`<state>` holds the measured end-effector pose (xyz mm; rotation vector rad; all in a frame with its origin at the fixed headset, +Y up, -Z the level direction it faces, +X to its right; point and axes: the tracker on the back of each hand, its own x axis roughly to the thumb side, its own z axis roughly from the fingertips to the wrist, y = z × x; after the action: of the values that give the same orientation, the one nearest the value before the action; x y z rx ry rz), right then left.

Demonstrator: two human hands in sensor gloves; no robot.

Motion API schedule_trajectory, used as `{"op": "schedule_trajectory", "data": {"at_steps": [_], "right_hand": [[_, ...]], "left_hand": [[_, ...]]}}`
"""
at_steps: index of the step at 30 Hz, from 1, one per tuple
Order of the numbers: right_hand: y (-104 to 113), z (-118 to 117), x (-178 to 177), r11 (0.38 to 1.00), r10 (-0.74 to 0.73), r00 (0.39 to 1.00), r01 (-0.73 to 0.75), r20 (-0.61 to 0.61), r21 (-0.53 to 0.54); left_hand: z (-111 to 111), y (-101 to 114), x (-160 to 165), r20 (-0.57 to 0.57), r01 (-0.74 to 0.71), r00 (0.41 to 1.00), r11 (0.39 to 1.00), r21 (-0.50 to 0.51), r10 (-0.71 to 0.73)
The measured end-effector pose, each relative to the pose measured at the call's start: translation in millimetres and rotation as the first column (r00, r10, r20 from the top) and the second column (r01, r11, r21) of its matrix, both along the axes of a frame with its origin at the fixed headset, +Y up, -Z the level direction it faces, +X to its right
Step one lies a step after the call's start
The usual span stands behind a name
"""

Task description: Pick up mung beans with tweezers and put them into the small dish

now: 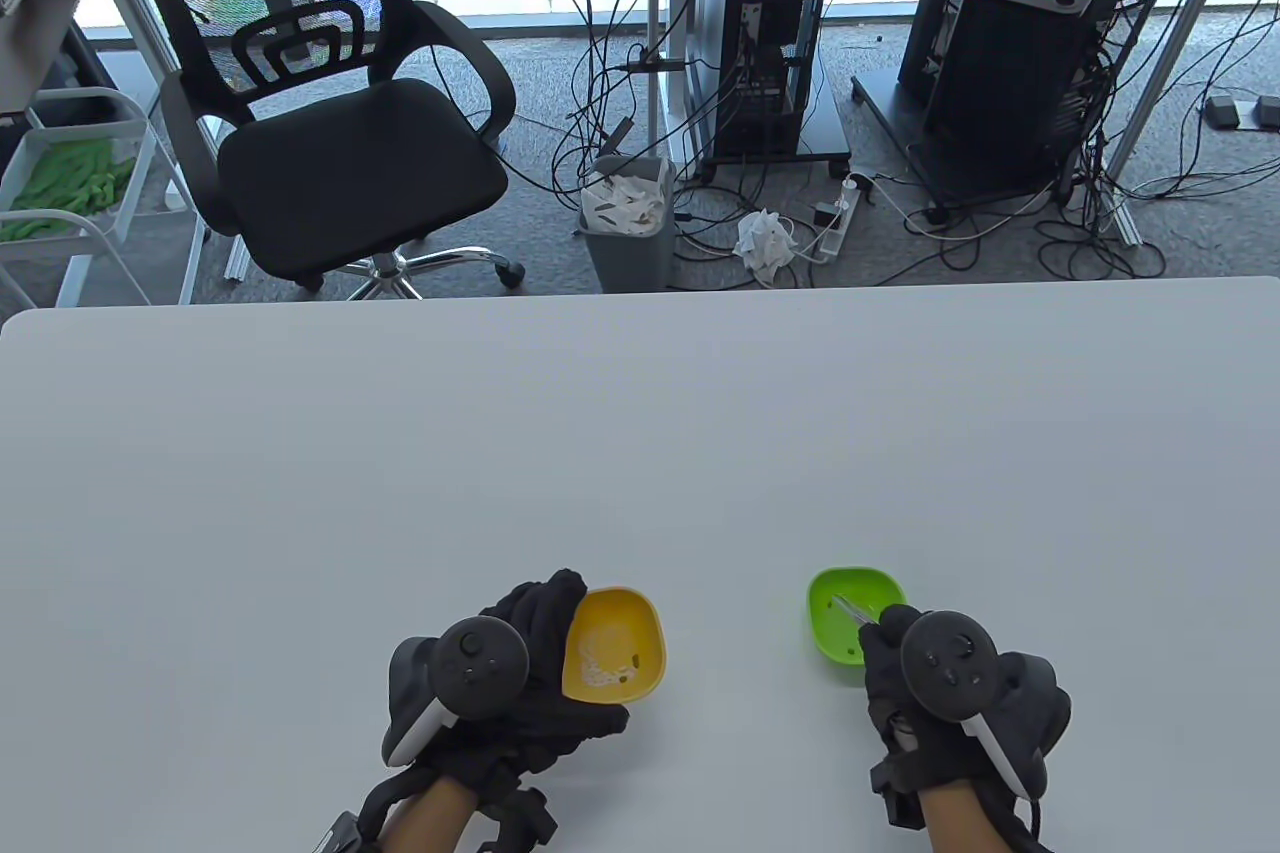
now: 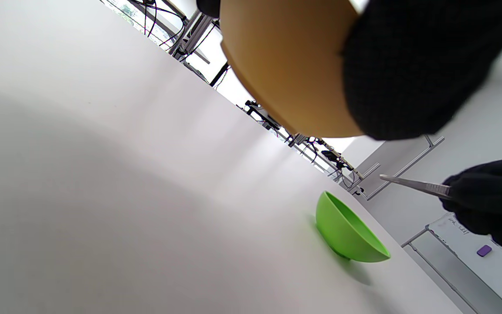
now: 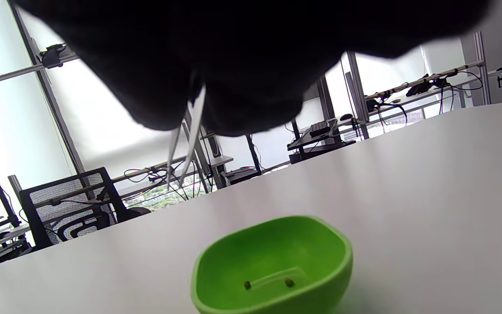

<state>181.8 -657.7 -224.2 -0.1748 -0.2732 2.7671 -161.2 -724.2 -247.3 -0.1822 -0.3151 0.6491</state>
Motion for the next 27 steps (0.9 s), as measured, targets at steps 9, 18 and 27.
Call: {"op": "schedule_trajectory", "data": {"at_steps": [9, 18, 27], "right_hand": [[42, 13, -117, 0.962, 0.274, 0.896, -0.249, -0.348, 0.115], [25, 11, -160, 0.9, 0.408, 0.78, -0.43, -0.474, 0.067], [21, 7, -167, 0.871, 0.441, 0.749, -0.489, -0.494, 0.037]], "left_hand": [[0, 0, 0, 0.002, 0.004, 1.0, 1.0, 0.0, -0.004], [1, 1, -1, 0.005, 0.004, 1.0, 1.0, 0.01, -0.004], [1, 1, 1, 0.014, 0.007, 1.0, 1.0, 0.011, -0.008]]}}
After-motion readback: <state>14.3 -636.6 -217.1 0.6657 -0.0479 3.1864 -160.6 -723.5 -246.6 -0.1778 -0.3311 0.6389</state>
